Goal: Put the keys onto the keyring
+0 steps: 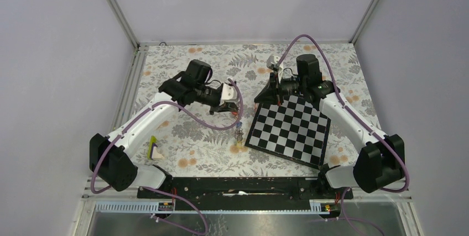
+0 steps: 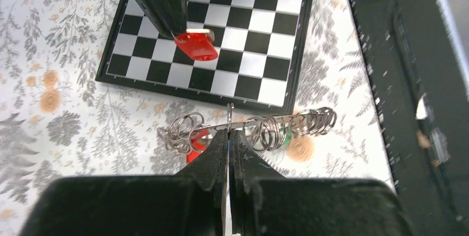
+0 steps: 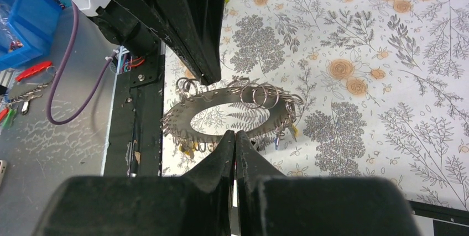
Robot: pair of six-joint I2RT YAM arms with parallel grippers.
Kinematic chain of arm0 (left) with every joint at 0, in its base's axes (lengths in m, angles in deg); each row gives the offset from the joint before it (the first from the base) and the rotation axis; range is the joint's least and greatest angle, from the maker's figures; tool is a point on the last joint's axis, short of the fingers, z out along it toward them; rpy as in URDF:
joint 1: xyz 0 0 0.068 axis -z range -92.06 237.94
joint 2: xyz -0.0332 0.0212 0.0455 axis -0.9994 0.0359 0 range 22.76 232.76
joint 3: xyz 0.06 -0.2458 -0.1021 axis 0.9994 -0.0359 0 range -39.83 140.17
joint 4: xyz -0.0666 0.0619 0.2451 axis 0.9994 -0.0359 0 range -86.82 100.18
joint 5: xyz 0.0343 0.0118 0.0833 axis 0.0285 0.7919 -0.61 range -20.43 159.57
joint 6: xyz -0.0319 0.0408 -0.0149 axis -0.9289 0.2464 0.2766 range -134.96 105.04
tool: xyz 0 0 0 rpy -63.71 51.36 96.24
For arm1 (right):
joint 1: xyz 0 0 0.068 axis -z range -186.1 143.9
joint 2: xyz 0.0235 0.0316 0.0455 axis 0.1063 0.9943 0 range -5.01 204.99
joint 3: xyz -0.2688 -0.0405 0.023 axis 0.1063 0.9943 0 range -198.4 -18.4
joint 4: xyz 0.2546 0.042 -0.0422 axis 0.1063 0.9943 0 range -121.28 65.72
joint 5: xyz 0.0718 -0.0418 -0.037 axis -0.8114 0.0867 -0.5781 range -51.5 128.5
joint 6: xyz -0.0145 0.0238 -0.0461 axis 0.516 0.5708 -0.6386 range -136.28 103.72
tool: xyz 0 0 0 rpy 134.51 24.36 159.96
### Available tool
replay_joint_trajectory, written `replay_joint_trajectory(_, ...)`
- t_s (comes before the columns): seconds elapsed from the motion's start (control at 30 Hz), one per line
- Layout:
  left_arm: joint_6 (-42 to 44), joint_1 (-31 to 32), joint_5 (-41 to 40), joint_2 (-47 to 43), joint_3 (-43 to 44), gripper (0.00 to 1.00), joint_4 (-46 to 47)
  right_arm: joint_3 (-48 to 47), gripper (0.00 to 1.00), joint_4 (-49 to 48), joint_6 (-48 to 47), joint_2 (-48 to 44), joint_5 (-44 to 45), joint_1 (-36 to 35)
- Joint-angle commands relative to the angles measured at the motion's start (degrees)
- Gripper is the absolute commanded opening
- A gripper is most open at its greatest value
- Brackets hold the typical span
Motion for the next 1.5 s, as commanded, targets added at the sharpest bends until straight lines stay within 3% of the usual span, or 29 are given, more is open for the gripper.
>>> replay_joint_trajectory(0.0, 15.7, 0.9, -6.9, -2.4, 2.8, 0.00, -2.8, -1.7, 0.00, 1.2, -2.5, -1.2, 0.9, 0.2)
replay_joint_trajectory(0.17, 20.0, 1.5, -11.9, -2.6, 2.8, 0.00, -2.8, -0.8, 0.00, -0.4, -0.3, 0.3, -0.1, 0.2)
replay_joint_trajectory(0.37, 19.4, 4.0, -19.0, -2.8, -2.3, 0.00, 3.5, 7.5, 0.00, -24.9, 19.4, 2.7, -5.2, -1.2)
replay_joint_trajectory(0.5, 12.6, 5.2, -23.0, -3.2, -5.4, 0.00, 9.6, 6.7, 0.00, -22.2, 16.7, 4.0, -3.0, -3.7)
replay_joint_trajectory(0.83, -15.3, 5.2, -15.3, -3.2, -4.7, 0.00, 17.1, 7.5, 0.00, -22.0, 15.3, 3.9, 0.0, -4.2)
replay_joint_trajectory(1.13, -25.5, 5.0, -12.7, -2.0, -4.0, 0.00, 19.1, 6.7, 0.00, -20.9, 13.6, 3.0, -0.7, -3.8)
replay_joint_trajectory(1.47, -32.4, 4.9, -19.4, -1.1, -3.6, 0.00, 18.6, 5.5, 0.00, -19.9, 14.7, 2.7, 0.1, -3.1)
